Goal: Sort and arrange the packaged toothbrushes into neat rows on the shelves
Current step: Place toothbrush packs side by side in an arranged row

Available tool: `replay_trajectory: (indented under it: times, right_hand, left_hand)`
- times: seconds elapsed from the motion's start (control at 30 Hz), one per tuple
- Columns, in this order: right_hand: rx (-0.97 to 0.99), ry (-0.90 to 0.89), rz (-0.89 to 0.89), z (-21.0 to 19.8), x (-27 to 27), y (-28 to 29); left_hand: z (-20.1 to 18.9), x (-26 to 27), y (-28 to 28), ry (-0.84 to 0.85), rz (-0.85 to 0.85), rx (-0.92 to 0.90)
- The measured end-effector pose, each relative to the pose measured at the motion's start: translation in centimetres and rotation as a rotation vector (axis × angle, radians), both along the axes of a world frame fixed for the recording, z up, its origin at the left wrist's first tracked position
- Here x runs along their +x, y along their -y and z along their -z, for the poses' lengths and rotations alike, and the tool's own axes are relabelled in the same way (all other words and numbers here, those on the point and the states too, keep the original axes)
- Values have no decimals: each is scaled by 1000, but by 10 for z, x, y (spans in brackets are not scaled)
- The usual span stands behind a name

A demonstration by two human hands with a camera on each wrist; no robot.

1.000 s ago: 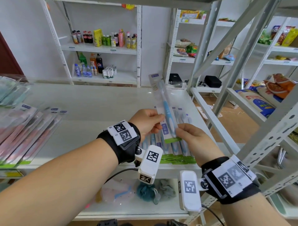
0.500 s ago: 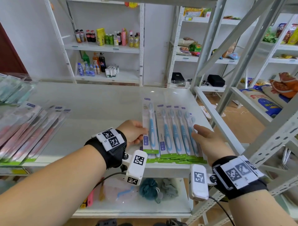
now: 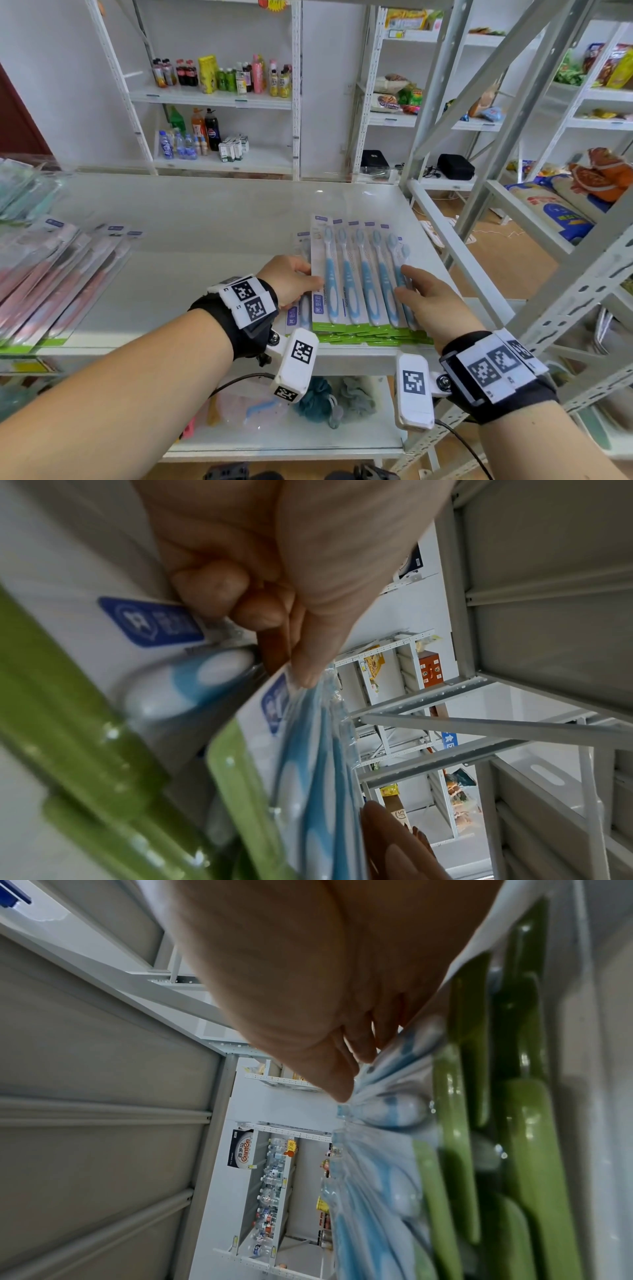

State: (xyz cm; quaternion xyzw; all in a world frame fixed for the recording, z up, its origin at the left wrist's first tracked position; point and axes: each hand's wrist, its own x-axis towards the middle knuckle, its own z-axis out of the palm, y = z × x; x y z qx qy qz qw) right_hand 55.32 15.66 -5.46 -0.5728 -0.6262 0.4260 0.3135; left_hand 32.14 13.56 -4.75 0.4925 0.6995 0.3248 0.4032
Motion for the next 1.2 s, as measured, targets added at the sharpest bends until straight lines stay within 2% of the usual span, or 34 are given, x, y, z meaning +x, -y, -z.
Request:
replay_trajectory:
  times: [0.4,0.63,0.77,0.87,1.2]
  right_hand:
    - [80,65,-77,3,2,1]
    - [45,25,-61,7,14,1]
    - [40,26,-106,12,21,0]
    - [54,31,-130,12,23,-1]
    - [85,65,-185,8,24,1]
  left_hand:
    - [1,6,0,-89,4,74]
    - [-1,2,8,-132,-110,148]
    - [-1,-1,20,-258,34,135]
    - [0,4,24,-270,157,84]
    - [-3,19,31,-337,146,95]
